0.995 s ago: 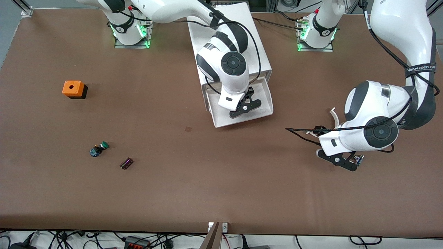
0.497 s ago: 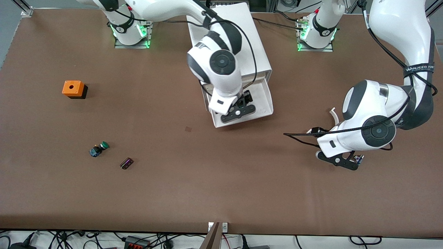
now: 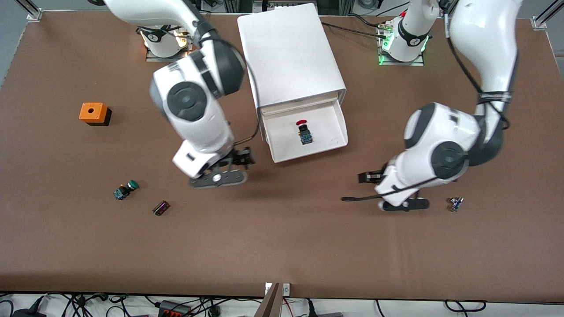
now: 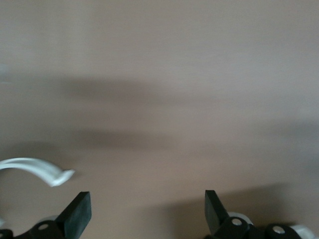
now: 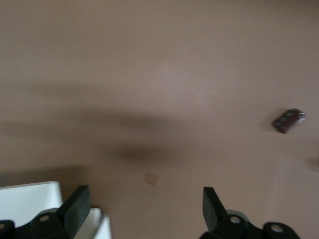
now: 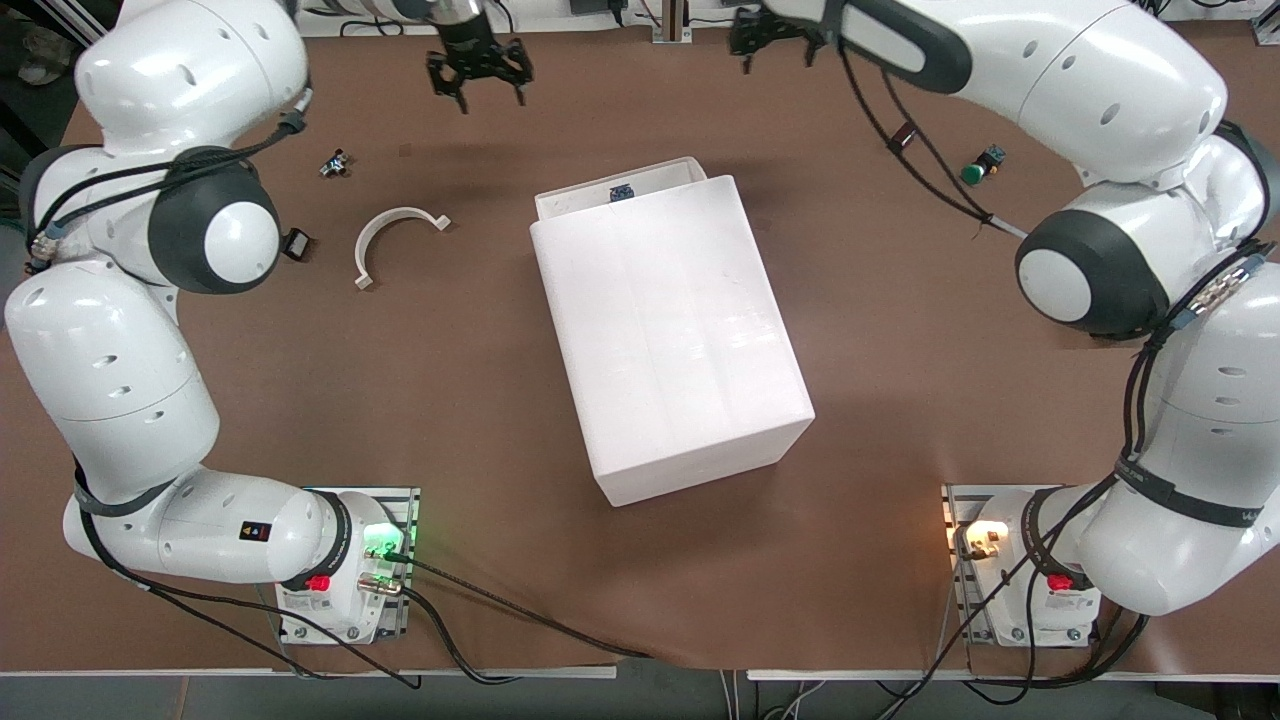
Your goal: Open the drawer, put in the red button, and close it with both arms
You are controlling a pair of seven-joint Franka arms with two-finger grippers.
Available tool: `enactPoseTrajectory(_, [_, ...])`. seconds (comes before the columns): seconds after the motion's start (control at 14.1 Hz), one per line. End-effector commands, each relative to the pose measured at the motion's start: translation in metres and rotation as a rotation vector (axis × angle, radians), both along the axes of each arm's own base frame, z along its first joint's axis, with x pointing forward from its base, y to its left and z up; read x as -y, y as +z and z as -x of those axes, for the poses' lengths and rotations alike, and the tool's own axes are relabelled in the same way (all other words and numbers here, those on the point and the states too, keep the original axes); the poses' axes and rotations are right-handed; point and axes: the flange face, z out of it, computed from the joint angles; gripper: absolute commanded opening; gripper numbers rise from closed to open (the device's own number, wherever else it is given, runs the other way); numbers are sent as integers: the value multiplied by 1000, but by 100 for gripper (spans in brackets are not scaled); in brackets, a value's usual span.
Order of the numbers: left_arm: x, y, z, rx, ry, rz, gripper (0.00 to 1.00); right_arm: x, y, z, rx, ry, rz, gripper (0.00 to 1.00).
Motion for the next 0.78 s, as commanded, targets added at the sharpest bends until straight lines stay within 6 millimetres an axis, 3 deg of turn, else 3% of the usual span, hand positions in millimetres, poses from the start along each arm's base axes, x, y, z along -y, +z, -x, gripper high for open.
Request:
enactPoseTrajectory(0.0, [38,-17,20,82,24,27,100,80,-6,-24,-63,-15,30,100])
enactPoseTrajectory(0.07, [53,-30,34,98,27,34,100,103,-9,-30,-75,-36,32,100])
enactPoseTrajectory(0.21, [65,-52,55,146,68,56,100,128,7,-35,-59,-66,28,100])
enactPoseTrajectory(0.5, [99,-68,94,87,95,69,100,187,35,-41,-54,-135,14,100])
enactPoseTrajectory(0.64, [124,-70,119,6,121,46,100,204,49,-40,-48,-157,9,100])
enactPoseTrajectory(0.71, [126,-73,126,-25,127,23,100,211,57,-38,-42,-166,7,100])
